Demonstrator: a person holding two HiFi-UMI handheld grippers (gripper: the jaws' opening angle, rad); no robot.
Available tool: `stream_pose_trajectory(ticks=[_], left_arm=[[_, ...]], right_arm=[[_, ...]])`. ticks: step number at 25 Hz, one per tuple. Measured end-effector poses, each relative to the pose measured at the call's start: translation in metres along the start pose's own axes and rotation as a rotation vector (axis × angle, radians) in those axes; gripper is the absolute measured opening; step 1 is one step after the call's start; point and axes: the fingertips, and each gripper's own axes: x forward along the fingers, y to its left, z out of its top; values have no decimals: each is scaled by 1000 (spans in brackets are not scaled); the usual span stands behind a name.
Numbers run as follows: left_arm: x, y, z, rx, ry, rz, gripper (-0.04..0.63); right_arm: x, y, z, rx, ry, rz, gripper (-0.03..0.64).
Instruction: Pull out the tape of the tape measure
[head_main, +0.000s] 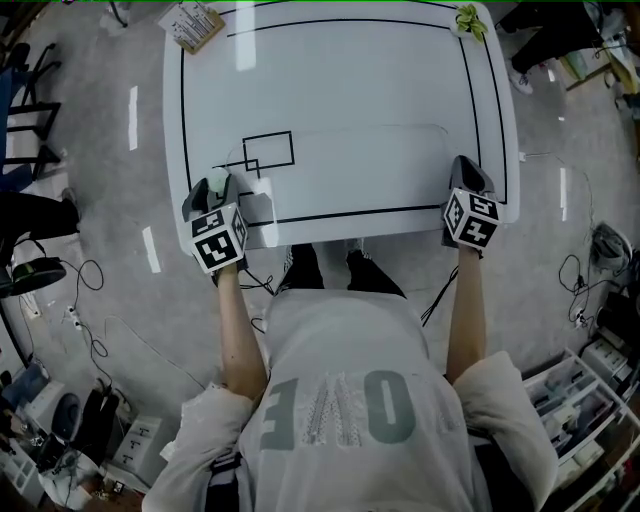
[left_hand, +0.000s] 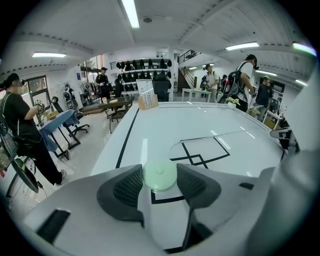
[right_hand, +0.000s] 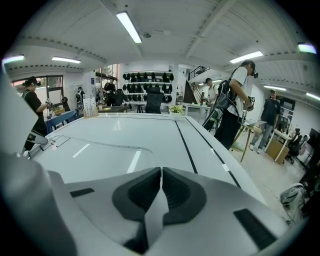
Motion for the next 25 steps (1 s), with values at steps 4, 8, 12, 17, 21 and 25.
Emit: stream_pose_trajectory(ticks=[4,8,12,17,21,25], left_arm=[[0,0,-1,-2,-9,3,232],[-2,-1,2,9,-16,1,232],[-4,-1,8,17,-36,2,232],[-6,-3,20,25,-62,-1,232],[-9,-8,29,14,-85,-15,232],[-14,-12,44,14,-128,-26,232]], right_arm=[[1,5,-1,-6,1,19,35],[1,8,-2,-22,6,33,35],[2,10,-2,-7,6,47,45],[1,16,0,-12,4,78,106],[-3,15,11,-16,-22,74,106],[-9,11,29,-20,-68,65,104]])
